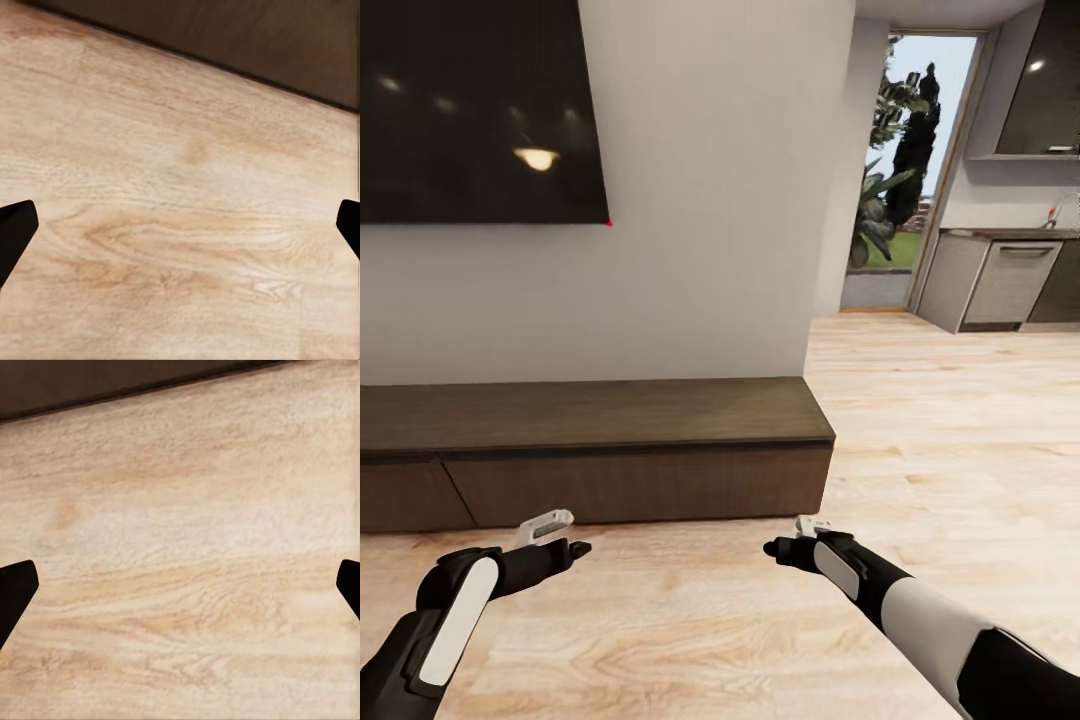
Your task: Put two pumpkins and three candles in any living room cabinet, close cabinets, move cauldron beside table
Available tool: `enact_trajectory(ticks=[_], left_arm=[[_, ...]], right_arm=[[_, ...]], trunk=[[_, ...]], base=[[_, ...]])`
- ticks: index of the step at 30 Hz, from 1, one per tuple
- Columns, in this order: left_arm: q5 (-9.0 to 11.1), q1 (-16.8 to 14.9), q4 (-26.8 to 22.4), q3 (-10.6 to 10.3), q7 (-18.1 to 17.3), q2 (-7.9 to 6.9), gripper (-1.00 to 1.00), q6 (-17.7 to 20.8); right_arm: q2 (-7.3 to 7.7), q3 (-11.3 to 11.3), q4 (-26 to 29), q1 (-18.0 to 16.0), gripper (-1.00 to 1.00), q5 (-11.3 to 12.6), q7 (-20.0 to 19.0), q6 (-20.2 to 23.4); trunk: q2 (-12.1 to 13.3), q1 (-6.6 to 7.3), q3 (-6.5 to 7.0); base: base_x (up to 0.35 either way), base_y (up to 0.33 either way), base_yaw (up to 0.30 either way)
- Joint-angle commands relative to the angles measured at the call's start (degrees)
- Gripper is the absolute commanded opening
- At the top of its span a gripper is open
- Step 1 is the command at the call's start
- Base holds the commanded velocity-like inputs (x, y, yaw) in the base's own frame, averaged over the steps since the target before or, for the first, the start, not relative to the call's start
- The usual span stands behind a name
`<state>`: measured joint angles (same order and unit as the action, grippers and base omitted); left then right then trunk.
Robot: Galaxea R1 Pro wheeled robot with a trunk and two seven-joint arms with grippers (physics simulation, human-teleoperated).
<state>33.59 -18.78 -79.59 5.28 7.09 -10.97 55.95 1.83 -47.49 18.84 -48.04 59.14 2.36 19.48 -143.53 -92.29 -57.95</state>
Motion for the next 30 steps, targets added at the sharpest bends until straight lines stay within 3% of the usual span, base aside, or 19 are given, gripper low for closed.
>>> enact_trajectory(ticks=[1,23,30], left_arm=[[0.5,0.0,-0.1,0.0,0.6,0.03,1.0,0.2],[0.5,0.0,0.0,-0.1,0.6,0.04,1.0,0.3],[0.5,0.0,0.0,-0.1,0.6,0.07,1.0,0.3]], right_arm=[[0.09,-0.3,0.2,0.0,1.0,0.4,0.2,0.2],[0.27,-0.4,0.2,0.0,1.0,0.6,-0.6,0.1],[0.28,-0.3,0.2,0.0,1.0,0.6,-0.6,0.1]], trunk=[[0.0,0.03,0.17],[0.3,0.6,5.05],[2.9,2.04,6.32]], base=[[0.0,0.0,0.0],[0.0,0.0,0.0],[0.0,0.0,0.0]])
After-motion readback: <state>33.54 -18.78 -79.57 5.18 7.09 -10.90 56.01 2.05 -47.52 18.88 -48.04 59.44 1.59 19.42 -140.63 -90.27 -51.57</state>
